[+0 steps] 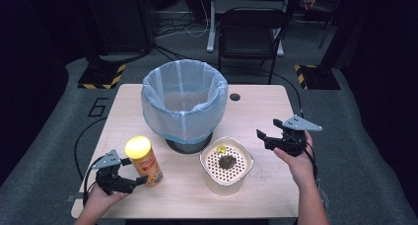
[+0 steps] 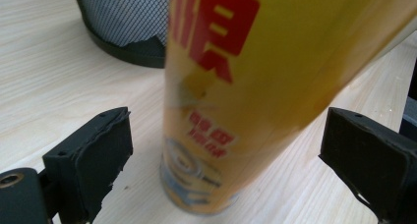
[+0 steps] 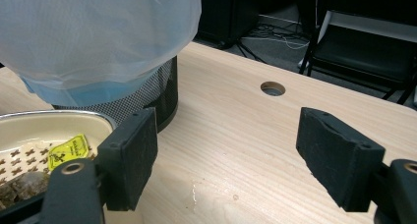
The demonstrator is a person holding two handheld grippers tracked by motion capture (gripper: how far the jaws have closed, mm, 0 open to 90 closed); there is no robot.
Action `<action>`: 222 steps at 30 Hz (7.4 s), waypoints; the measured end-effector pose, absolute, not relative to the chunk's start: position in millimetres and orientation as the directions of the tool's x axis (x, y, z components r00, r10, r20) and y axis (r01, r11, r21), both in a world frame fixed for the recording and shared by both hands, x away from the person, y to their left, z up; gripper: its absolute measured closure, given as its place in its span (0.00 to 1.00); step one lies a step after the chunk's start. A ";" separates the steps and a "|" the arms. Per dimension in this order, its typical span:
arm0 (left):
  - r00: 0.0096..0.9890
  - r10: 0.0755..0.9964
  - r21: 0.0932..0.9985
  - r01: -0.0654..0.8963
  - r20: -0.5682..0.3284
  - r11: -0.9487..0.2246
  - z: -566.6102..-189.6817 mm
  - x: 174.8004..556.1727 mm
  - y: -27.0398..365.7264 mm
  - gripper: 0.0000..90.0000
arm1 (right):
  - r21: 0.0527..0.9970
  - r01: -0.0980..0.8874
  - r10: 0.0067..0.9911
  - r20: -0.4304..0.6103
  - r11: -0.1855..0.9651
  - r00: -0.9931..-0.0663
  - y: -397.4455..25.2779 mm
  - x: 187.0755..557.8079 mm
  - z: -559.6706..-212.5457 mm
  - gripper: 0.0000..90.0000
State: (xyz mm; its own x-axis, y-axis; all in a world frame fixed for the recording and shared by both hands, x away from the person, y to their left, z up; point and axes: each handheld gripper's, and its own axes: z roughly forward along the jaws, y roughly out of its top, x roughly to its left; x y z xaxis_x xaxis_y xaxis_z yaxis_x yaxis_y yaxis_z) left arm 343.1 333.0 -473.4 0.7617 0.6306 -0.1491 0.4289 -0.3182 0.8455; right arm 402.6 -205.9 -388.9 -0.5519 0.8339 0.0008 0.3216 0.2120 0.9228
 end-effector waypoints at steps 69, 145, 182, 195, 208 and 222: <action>0.735 0.674 0.873 0.376 -0.076 -0.310 -362.6 344.4 313.1 0.27 | 0.849 0.475 0.888 0.014 0.232 -0.459 -234.2 416.9 -449.1 0.26; 0.704 0.711 0.889 0.321 0.007 -0.327 -198.7 460.4 205.3 0.27 | 0.840 0.489 0.889 0.017 0.235 -0.457 -236.4 420.1 -458.6 0.26; 0.631 0.775 0.835 0.440 -0.025 -0.331 -248.0 497.3 202.7 0.14 | 0.842 0.488 0.889 0.022 0.230 -0.458 -237.3 420.6 -459.0 0.26; 0.651 0.758 0.846 0.424 -0.037 -0.323 -236.1 473.4 232.5 0.19 | 0.844 0.484 0.888 0.021 0.230 -0.459 -236.9 419.3 -457.6 0.26; 0.673 0.733 0.877 0.406 -0.097 -0.256 -250.7 430.8 290.8 0.31 | 0.837 0.495 0.887 0.029 0.231 -0.462 -238.8 419.5 -460.2 0.27; 0.640 0.760 0.891 0.402 -0.109 -0.210 -292.2 397.3 336.9 0.31 | 0.837 0.500 0.892 0.031 0.224 -0.451 -240.6 418.8 -462.6 0.27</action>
State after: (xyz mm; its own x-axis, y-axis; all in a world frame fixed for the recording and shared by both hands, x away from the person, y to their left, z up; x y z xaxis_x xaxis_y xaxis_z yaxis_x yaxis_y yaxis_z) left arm 397.3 336.9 -292.2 0.6402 0.7603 -0.1095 0.4021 -0.2103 0.8911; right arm 418.8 -240.6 -462.6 -0.4515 0.8917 0.0310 0.5000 0.2241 0.8365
